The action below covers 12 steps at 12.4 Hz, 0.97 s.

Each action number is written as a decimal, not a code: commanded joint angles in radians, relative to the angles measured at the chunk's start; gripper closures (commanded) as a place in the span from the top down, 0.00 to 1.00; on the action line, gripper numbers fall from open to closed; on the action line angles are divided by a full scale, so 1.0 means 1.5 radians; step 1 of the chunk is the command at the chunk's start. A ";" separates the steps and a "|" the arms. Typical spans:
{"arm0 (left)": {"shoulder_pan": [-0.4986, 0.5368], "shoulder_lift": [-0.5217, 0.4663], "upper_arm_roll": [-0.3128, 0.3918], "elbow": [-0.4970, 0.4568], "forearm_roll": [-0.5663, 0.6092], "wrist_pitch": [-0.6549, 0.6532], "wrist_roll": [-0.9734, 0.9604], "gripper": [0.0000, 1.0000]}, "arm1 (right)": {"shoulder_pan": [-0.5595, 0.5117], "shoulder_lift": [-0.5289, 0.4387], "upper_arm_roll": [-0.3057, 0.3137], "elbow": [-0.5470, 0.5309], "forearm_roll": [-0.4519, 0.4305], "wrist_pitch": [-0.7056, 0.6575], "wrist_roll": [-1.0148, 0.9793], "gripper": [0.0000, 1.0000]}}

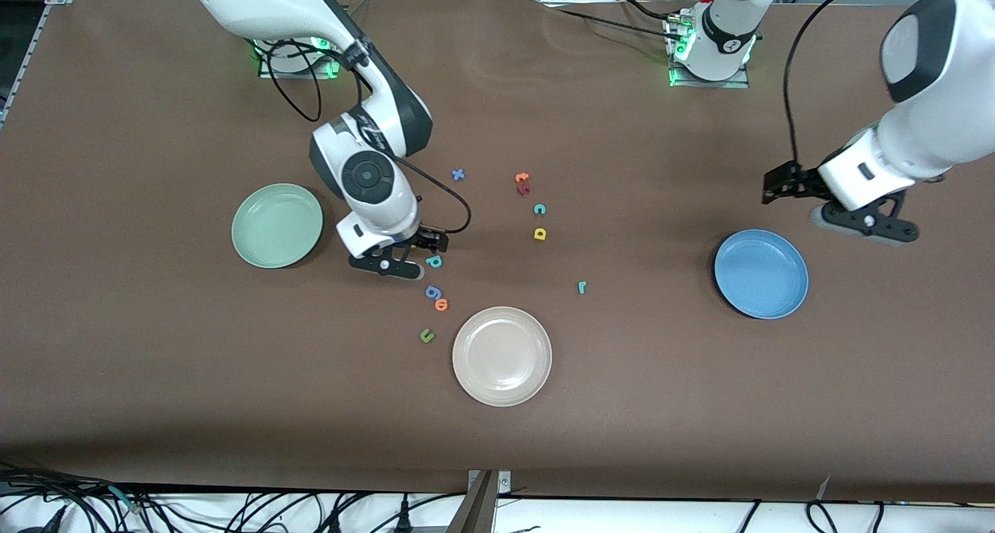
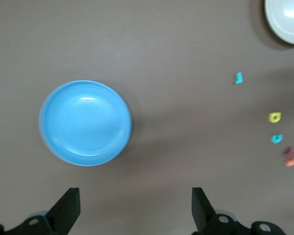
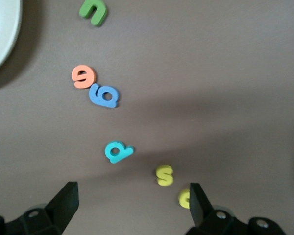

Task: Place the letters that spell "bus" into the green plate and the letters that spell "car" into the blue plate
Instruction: 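Reach the right gripper to a blue letter while the left gripper reaches teal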

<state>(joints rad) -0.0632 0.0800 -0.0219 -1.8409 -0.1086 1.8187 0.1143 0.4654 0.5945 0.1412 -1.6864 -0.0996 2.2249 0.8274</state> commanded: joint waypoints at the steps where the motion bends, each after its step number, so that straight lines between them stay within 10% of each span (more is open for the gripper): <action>1: -0.032 0.045 0.004 0.004 -0.025 0.042 -0.055 1.00 | 0.012 0.033 -0.006 0.009 -0.041 0.051 0.035 1.00; 12: -0.176 0.243 0.003 0.012 -0.026 0.279 -0.345 1.00 | 0.021 0.084 -0.006 0.007 -0.043 0.124 0.036 0.65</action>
<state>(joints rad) -0.2803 0.3990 -0.0279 -1.8439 -0.1204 2.1908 -0.3252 0.4852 0.7042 0.1371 -1.6856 -0.1416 2.3956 0.8618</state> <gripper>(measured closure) 0.000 0.335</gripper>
